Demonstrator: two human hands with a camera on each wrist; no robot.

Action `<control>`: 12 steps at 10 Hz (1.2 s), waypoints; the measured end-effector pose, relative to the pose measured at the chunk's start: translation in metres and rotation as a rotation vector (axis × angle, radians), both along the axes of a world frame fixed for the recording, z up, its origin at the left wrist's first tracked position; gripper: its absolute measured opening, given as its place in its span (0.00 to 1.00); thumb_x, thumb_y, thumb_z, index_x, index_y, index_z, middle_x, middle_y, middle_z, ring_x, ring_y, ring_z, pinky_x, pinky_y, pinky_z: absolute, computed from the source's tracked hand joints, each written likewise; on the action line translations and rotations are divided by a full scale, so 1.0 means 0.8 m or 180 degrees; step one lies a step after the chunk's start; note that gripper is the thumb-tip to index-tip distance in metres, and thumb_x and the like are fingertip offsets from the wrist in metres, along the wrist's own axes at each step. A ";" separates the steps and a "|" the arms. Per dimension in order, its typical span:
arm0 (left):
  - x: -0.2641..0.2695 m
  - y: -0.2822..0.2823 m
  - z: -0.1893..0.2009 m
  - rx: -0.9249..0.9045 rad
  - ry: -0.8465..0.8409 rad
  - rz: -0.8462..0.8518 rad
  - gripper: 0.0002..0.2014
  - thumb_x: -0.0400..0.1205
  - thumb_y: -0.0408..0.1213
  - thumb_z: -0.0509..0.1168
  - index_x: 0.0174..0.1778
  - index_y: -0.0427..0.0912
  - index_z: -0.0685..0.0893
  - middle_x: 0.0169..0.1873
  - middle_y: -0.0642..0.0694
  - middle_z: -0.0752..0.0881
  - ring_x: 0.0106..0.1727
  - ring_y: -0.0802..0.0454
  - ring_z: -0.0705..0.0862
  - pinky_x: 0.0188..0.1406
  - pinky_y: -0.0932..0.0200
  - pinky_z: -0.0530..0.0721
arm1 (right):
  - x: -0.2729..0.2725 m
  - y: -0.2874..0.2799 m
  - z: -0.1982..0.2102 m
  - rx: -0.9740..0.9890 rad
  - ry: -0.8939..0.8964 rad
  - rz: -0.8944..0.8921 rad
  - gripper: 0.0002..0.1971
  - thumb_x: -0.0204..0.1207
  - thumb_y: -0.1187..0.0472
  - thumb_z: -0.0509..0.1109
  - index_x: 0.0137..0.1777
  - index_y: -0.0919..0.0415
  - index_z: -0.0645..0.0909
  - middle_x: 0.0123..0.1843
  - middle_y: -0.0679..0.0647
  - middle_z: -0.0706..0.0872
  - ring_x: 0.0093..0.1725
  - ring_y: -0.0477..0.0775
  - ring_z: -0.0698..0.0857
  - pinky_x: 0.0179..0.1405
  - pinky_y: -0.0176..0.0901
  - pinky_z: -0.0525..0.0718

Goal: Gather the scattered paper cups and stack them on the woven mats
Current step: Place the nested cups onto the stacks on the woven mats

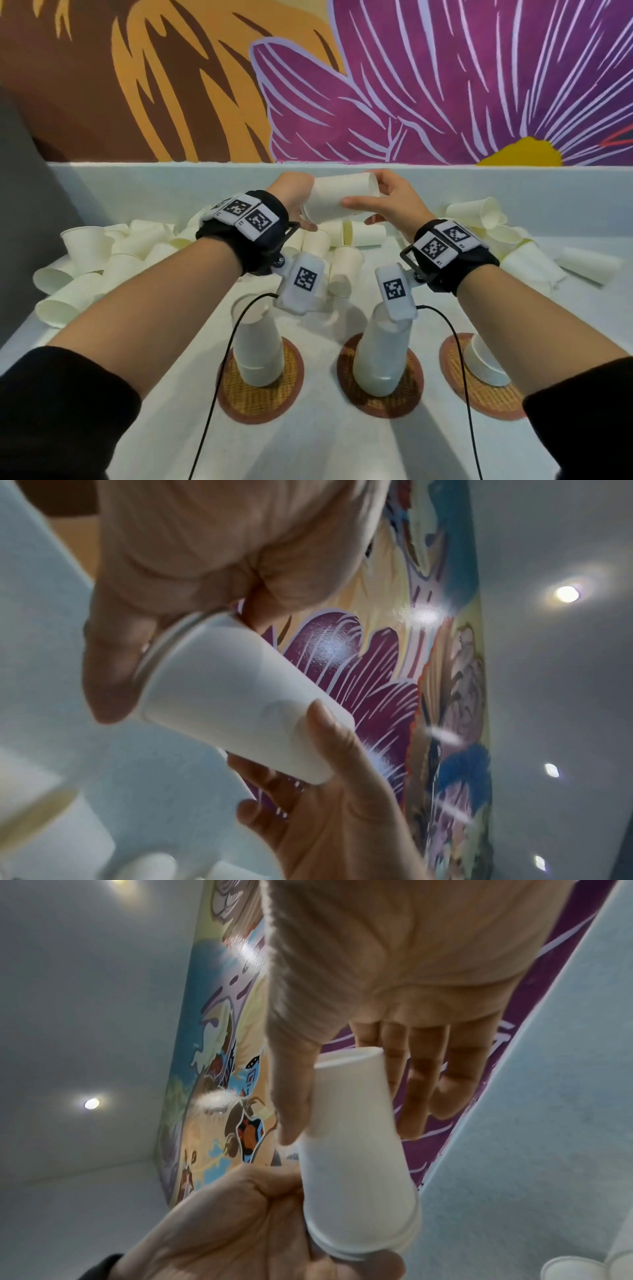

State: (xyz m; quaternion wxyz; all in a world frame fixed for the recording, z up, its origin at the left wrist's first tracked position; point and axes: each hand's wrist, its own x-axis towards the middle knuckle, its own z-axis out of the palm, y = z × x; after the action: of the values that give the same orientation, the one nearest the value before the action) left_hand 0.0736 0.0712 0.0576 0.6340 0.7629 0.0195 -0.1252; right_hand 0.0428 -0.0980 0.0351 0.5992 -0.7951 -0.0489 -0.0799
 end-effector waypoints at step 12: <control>0.031 -0.042 -0.221 0.2161 -0.0039 0.1084 0.39 0.73 0.43 0.72 0.75 0.39 0.57 0.63 0.27 0.77 0.59 0.30 0.80 0.58 0.43 0.78 | -0.122 -0.067 -0.124 -0.1548 0.1170 0.1516 0.34 0.59 0.58 0.84 0.66 0.49 0.77 0.64 0.46 0.84 0.65 0.50 0.81 0.70 0.51 0.78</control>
State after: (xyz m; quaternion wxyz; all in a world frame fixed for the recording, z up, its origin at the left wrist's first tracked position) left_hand 0.0984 0.0378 -0.1188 0.3569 0.9161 0.1826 0.0002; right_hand -0.0549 -0.1519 -0.0644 0.3938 -0.8814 -0.1415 0.2192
